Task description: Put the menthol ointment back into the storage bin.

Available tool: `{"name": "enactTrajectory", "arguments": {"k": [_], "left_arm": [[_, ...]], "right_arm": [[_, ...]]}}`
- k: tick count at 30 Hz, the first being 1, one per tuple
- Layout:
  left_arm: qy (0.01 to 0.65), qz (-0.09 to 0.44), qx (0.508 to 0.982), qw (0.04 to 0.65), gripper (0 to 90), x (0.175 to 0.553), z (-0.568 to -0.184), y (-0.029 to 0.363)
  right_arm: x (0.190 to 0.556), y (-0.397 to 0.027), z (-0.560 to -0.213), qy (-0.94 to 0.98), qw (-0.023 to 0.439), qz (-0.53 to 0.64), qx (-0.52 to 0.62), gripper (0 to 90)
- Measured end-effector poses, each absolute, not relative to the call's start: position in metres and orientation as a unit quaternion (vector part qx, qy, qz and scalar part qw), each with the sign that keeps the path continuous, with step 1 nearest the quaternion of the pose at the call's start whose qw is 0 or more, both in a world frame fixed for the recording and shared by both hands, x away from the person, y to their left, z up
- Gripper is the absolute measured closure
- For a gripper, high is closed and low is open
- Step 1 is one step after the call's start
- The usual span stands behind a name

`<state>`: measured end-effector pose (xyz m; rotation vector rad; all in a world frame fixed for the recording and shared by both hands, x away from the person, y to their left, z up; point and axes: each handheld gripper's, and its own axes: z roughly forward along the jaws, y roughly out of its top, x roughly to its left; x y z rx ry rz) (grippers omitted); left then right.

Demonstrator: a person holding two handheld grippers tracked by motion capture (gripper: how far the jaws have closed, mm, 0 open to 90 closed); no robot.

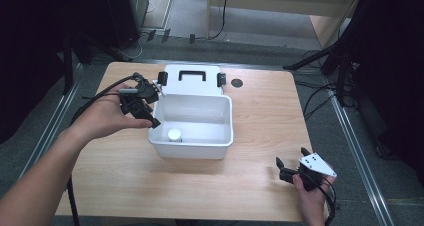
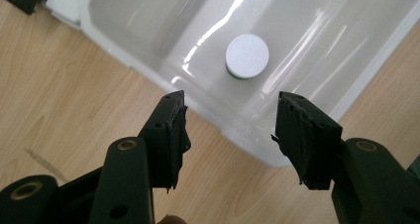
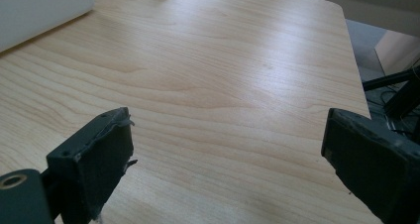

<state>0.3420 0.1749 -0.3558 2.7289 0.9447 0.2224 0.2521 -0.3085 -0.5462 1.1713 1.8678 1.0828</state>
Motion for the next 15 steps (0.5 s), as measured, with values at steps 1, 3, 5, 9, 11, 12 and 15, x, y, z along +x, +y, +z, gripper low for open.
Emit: {"name": "enactTrajectory", "arguments": {"k": [1,3,5,9,11,12,15], "left_arm": [[0.327,0.076,0.934,0.123,46.9,0.341,-0.355,0.179],[0.333,0.076,0.931,0.126,47.0,0.338,-0.354,0.187],[0.340,0.076,0.929,0.128,47.0,0.335,-0.354,0.195],[0.351,0.082,0.924,0.127,46.5,0.328,-0.355,0.211],[0.357,0.082,0.922,0.128,46.8,0.324,-0.355,0.218],[0.361,0.082,0.920,0.129,47.6,0.322,-0.357,0.223],[0.367,0.083,0.917,0.129,47.9,0.317,-0.362,0.232]], "right_arm": [[0.252,-0.308,-0.546,0.716,0.336,0.415,0.449,6.0],[0.252,-0.308,-0.546,0.717,0.335,0.414,0.450,6.0],[0.252,-0.308,-0.546,0.717,0.336,0.413,0.450,6.0],[0.252,-0.307,-0.546,0.717,0.336,0.412,0.450,6.0],[0.252,-0.307,-0.546,0.718,0.335,0.411,0.451,6.0],[0.252,-0.307,-0.546,0.718,0.335,0.411,0.451,6.0],[0.253,-0.307,-0.546,0.718,0.336,0.410,0.450,6.0]]}}
